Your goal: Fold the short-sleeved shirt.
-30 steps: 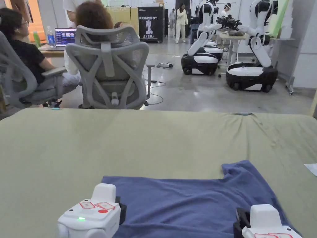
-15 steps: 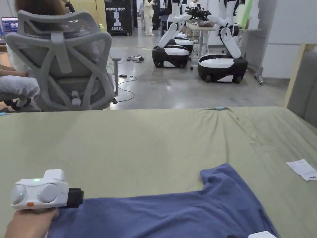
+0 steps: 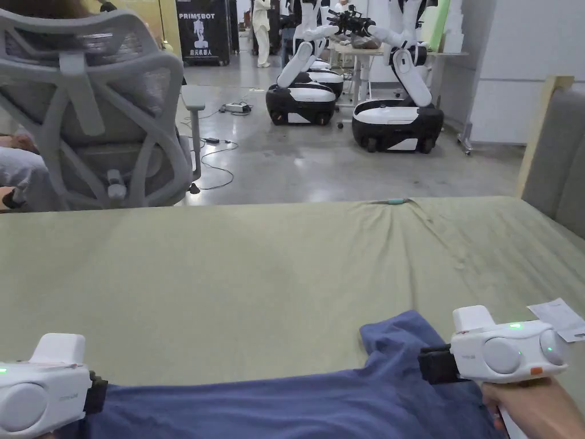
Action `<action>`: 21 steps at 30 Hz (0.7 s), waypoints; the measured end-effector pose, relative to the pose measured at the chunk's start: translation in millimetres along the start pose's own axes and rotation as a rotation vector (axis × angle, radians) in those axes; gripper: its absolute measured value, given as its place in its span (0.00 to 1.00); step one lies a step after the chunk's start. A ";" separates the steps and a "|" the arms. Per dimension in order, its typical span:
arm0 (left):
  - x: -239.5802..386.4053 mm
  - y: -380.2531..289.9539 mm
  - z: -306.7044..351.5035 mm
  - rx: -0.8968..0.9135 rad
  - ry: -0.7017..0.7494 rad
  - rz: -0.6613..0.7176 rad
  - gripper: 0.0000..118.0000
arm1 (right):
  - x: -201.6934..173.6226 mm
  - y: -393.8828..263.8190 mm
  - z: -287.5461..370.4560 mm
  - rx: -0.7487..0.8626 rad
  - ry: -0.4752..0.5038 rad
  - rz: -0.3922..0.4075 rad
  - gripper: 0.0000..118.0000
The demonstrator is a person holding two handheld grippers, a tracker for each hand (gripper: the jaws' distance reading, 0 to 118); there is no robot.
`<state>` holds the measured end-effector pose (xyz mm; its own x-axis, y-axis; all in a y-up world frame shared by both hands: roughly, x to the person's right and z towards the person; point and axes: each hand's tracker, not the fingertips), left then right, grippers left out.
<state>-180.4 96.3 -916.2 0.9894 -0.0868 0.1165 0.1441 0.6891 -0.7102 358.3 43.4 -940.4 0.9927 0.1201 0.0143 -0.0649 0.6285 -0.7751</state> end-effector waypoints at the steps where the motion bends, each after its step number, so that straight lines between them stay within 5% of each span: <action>1: 0.3 -1.0 1.5 0.003 -0.002 -0.001 0.01 | -4.9 0.1 -9.2 -0.030 0.020 0.007 0.85; 3: -1.0 -2.6 -2.0 0.004 -0.003 -0.003 0.01 | -8.6 -5.9 -22.3 -0.132 0.034 0.021 0.73; 5: -2.1 -4.0 -1.9 -0.002 0.006 -0.006 0.01 | -3.1 -3.2 -10.4 -0.100 0.053 -0.104 0.55; 6: -3.5 -5.1 0.0 -0.002 0.005 0.000 0.01 | -0.4 -3.9 -3.3 -0.095 0.074 -0.147 0.22; 7: -4.5 -6.3 -0.6 -0.002 0.004 0.004 0.01 | 2.8 -5.7 5.3 -0.081 0.057 -0.108 0.00; 11: -4.3 -9.1 21.3 0.030 -0.005 0.024 0.01 | 7.3 -1.8 47.2 -0.024 0.123 -0.174 0.00; 21: -25.7 -56.8 176.3 0.184 -0.067 0.057 0.01 | -20.5 -79.7 263.9 0.297 0.093 0.092 0.00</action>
<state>-217.3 186.2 -756.4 0.9914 -0.0002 0.1306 0.0764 0.8118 -0.5789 316.2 193.7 -712.2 0.9854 0.1244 -0.1159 -0.1680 0.8166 -0.5522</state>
